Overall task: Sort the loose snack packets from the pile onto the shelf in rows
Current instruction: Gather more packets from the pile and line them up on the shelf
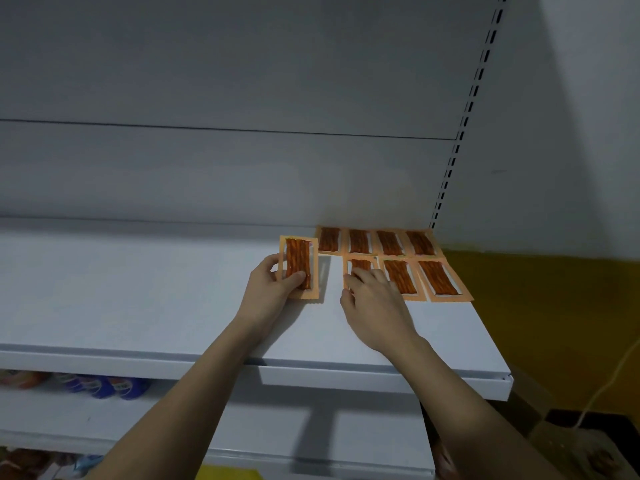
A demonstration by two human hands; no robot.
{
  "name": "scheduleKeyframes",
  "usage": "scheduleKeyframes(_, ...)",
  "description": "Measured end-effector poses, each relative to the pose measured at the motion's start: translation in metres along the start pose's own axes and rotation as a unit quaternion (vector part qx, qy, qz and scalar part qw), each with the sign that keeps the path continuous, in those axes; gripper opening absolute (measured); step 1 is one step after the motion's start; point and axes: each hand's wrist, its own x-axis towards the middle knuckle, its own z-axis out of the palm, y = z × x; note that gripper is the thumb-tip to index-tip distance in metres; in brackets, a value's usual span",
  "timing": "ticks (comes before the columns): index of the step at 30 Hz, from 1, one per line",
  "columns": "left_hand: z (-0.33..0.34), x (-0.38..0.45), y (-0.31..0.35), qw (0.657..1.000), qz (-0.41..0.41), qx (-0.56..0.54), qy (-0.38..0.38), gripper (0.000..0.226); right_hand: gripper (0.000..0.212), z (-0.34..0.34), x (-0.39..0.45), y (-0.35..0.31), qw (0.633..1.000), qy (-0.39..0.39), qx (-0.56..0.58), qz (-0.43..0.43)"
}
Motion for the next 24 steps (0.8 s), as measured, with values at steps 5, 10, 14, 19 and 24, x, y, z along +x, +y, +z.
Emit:
scheduleKeyframes(5, 0.015, 0.013, 0.002, 0.993, 0.008, 0.121, 0.005, 0.047, 0.039, -0.021, 0.003, 0.019, 0.996, 0.072, 0.023, 0.04)
scheduleKeyframes(10, 0.024, 0.016, -0.006, 0.935, 0.044, 0.344, 0.068, 0.067, 0.039, -0.027, -0.003, 0.06, 0.987, 0.11, 0.011, 0.12)
scheduleKeyframes(14, 0.025, 0.012, -0.007, 0.905, 0.158, 0.395, 0.029, 0.036, 0.046, -0.015, -0.012, 0.069, 0.984, 0.068, -0.039, 0.16)
scheduleKeyframes(19, 0.032, 0.003, -0.01, 0.878, 0.235, 0.414, -0.045, 0.029, 0.053, -0.011, -0.011, 0.072, 0.986, -0.006, -0.028, 0.166)
scheduleKeyframes(24, 0.032, 0.002, -0.007, 0.875, 0.231, 0.42, -0.062, 0.038, 0.053, -0.013, -0.012, 0.072, 0.987, -0.017, -0.02, 0.157)
